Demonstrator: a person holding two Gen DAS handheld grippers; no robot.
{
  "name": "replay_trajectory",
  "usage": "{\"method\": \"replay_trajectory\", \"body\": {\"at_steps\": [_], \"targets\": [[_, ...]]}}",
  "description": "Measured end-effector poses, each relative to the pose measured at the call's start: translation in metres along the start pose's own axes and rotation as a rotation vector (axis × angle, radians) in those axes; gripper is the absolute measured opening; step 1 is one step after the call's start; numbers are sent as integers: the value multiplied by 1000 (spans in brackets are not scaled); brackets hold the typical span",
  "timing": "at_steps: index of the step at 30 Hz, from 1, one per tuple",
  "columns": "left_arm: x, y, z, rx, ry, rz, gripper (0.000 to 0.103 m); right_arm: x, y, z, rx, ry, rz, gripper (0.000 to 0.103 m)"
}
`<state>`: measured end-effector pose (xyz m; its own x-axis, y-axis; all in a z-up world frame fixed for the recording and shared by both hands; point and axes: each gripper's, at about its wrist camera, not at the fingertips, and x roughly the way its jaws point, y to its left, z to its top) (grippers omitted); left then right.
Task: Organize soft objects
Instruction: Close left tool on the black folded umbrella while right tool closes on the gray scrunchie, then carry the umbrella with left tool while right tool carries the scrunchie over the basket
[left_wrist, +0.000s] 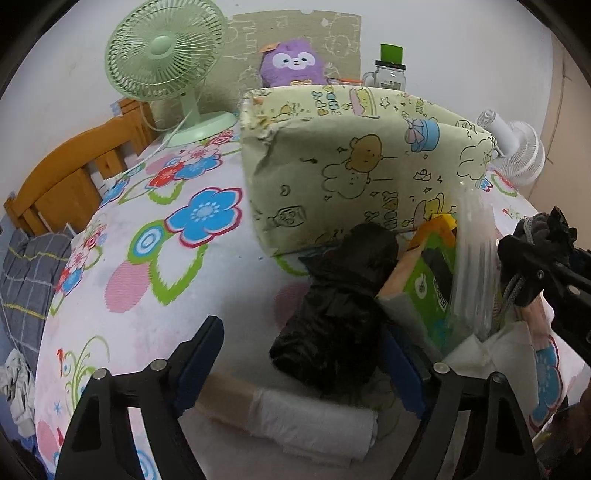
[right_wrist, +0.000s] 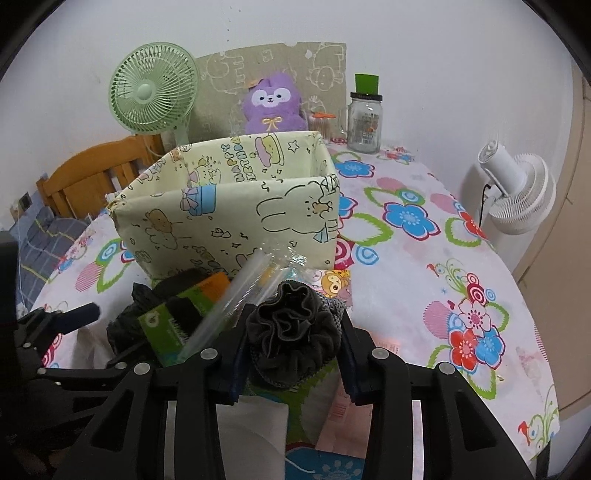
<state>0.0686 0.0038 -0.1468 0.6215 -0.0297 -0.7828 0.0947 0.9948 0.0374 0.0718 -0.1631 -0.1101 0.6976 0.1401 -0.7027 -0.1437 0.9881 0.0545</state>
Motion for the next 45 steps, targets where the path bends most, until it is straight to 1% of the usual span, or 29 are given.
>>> {"method": "replay_trajectory", "body": {"at_steps": [3,4,5,7,11,15,21,33,45], "targets": [[6,-2,1,7,9,-21,79,0,1,1,-2,0,-1,43],[7,-3,2,2,12,-31,73,1,2,2,-2,0,-1,43],[9,-3,2,-3,16,-49,64,1,2,2,-2,0,-3,43],[9,-3,2,-9,14,-70,55,2,2,3,-1,3,-3,43],[6,-3,2,-16,7,-89,46,2,3,4,-2,3,-3,43],[-1,-3,1,-23,-6,-89,43,0,4,4,-1,0,1,43],[-20,-2,0,-33,-49,-75,41,-8,6,2,-1,-17,11,43],[-57,-6,6,-20,-133,-72,41,-35,10,2,-2,-70,29,43],[-85,-12,18,-8,-190,-82,41,-59,13,14,-7,-124,46,43]]}}
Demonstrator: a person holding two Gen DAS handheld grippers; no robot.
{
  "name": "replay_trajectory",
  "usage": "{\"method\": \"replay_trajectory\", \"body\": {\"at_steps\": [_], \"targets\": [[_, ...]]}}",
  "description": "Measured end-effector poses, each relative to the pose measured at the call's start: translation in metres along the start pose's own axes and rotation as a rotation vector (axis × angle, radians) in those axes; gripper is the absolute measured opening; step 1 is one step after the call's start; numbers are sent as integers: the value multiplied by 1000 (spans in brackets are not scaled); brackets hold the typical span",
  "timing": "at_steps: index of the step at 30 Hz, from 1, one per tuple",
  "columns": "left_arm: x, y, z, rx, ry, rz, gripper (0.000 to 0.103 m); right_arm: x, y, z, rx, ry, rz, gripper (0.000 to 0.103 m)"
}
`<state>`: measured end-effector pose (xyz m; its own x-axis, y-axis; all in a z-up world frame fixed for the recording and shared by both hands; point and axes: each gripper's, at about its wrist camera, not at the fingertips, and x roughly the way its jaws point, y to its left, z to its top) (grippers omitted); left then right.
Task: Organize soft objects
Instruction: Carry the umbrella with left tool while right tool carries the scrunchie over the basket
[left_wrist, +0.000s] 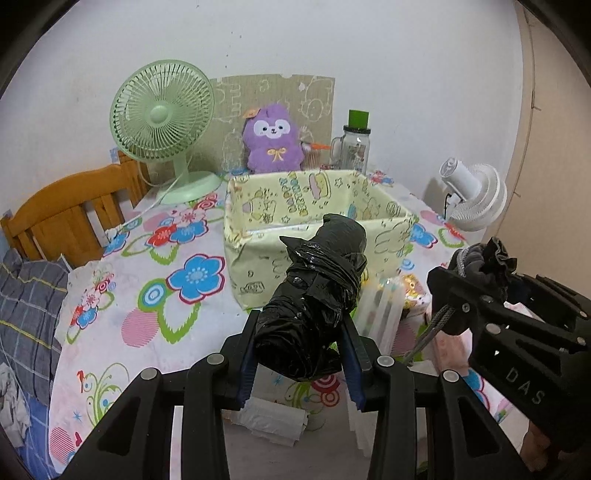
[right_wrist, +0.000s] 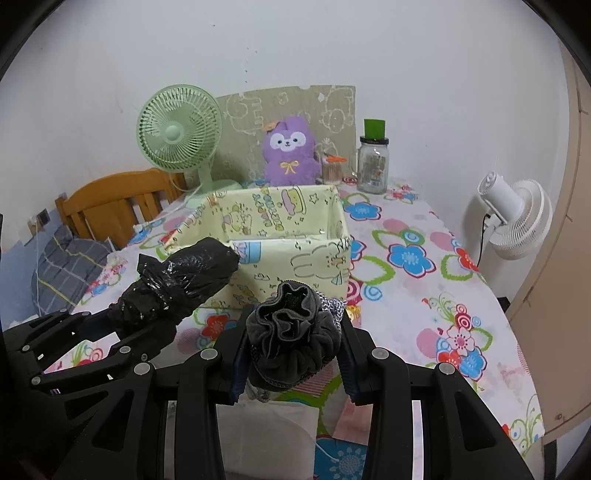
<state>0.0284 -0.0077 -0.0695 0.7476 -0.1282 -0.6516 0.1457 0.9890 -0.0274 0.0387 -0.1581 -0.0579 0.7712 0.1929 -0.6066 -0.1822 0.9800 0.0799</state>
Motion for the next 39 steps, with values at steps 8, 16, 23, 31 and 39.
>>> {"method": "replay_trajectory", "body": {"at_steps": [8,16,23,31,39], "targets": [[-11,-3,13,-2,-31,3,41,-8,1,13,-6,-21,15,43],[-17,-6,29,2,-57,7,41,-12,0,28,-10,-40,20,44],[-17,-6,43,-1,-75,17,41,-9,-2,42,1,-45,33,43],[-10,-1,62,-12,-90,21,41,-2,-3,61,-1,-64,35,44],[4,0,76,-16,-89,14,41,11,-10,79,12,-80,25,44]]}}
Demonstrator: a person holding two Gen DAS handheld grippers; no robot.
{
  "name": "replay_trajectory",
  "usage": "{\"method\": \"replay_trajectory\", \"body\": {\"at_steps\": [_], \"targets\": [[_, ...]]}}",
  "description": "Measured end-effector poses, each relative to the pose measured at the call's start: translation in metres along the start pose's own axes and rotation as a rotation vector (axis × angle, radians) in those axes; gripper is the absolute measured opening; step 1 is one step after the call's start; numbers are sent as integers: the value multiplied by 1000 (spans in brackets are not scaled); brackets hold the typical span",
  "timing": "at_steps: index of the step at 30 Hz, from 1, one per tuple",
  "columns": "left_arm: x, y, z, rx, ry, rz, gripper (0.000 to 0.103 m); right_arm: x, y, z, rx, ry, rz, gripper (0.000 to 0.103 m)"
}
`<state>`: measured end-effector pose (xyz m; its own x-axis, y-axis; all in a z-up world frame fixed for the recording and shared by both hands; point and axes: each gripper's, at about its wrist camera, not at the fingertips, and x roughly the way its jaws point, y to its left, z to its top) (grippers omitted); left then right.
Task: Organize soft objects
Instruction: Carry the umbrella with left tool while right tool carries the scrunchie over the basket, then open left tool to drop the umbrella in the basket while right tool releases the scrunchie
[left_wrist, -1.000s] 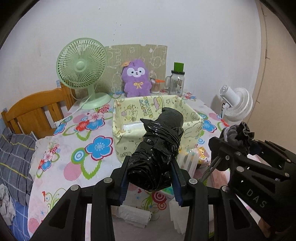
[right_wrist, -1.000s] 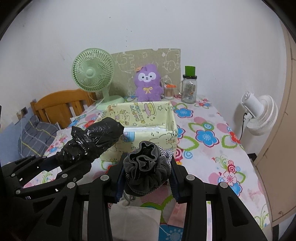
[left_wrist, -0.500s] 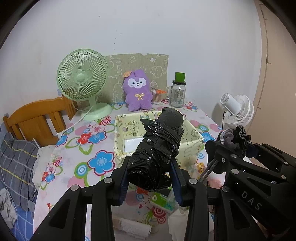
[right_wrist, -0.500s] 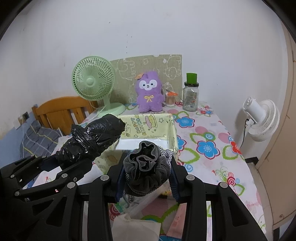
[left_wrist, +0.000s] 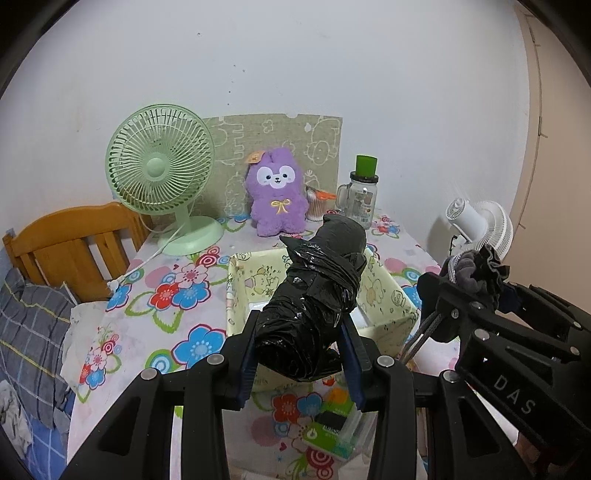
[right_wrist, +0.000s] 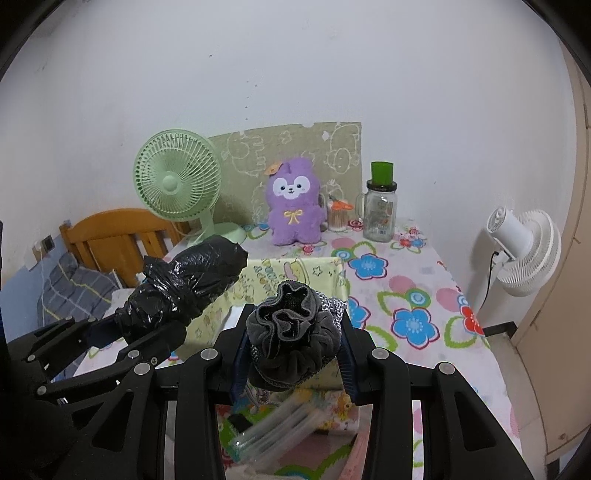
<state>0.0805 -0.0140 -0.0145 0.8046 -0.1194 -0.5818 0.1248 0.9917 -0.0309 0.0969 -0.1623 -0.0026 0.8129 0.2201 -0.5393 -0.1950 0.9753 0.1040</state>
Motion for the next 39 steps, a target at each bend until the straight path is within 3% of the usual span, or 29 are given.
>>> {"method": "replay_trajectory", "body": {"at_steps": [21,39], "targets": [[50,10,18,-60,54,16,41,48,-4,27,9,2,6,44],[105,31,13,-126,143,60,43,114,-7,30,35,89,-5,44]]}}
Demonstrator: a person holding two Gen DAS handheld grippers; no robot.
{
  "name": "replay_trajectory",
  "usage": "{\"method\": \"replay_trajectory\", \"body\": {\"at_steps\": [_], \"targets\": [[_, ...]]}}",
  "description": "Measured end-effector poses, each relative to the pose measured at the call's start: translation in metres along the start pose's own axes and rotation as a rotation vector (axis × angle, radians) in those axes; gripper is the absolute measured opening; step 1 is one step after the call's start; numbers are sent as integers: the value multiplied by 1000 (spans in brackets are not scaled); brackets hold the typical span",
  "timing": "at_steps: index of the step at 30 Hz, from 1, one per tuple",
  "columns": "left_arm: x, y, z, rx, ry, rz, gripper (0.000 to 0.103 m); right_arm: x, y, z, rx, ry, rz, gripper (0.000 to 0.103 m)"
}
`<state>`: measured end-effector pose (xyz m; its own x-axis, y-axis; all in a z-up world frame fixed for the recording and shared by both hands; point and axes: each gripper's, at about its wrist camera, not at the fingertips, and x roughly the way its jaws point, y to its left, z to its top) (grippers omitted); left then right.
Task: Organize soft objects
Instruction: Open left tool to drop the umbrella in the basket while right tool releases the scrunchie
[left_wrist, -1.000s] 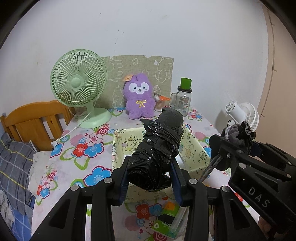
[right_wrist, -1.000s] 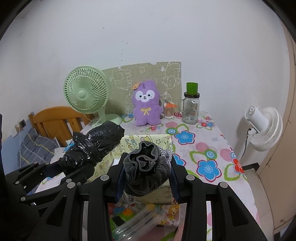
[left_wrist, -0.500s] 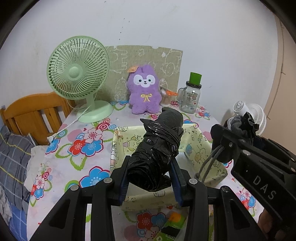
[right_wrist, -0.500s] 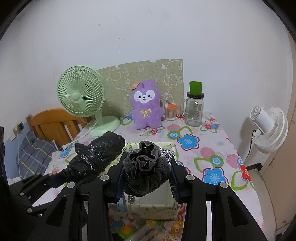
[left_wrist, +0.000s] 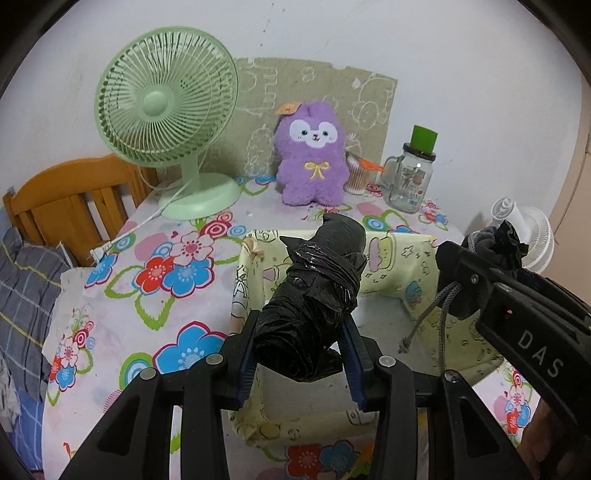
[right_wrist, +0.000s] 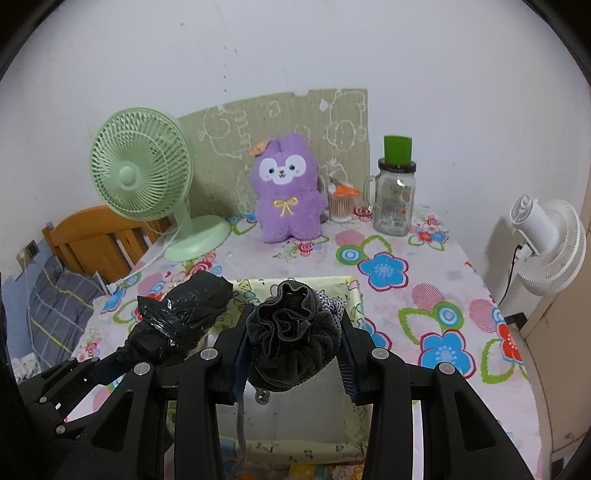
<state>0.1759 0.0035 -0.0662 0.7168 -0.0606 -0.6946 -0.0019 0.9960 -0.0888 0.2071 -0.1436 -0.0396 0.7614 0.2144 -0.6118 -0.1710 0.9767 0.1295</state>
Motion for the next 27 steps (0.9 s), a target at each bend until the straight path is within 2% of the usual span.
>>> {"method": "replay_trajectory", "body": {"at_steps": [4,6,8,11,13,15,17,19,22,27], "targets": [[8,1,0,-8,10,1,45,16,-2,-3,13,35,1,44],[9,0,1,-7,6,1,51,22,-3,-4,18,47,-2,44],[10,-2,1,-1,4,-7,64,25,-4,-5,23,55,-2,44],[11,-7,1,18,10,-28,76,26,-6,-6,44,52,12,44],[11,-9,2,23,13,-32,80,24,-7,-6,54,49,9,45],[9,-10,2,24,13,-37,83,23,-7,-6,45,61,-6,51],[6,-11,2,26,7,-41,88,22,-7,-7,48,67,-10,70],[4,-14,1,34,2,-43,92,17,-9,-7,60,50,2,76],[-3,-18,-1,48,-15,-22,100,9,-9,-8,63,32,-6,81],[-15,-14,-2,29,-36,-15,102,-2,-9,-10,59,30,-12,83]]}}
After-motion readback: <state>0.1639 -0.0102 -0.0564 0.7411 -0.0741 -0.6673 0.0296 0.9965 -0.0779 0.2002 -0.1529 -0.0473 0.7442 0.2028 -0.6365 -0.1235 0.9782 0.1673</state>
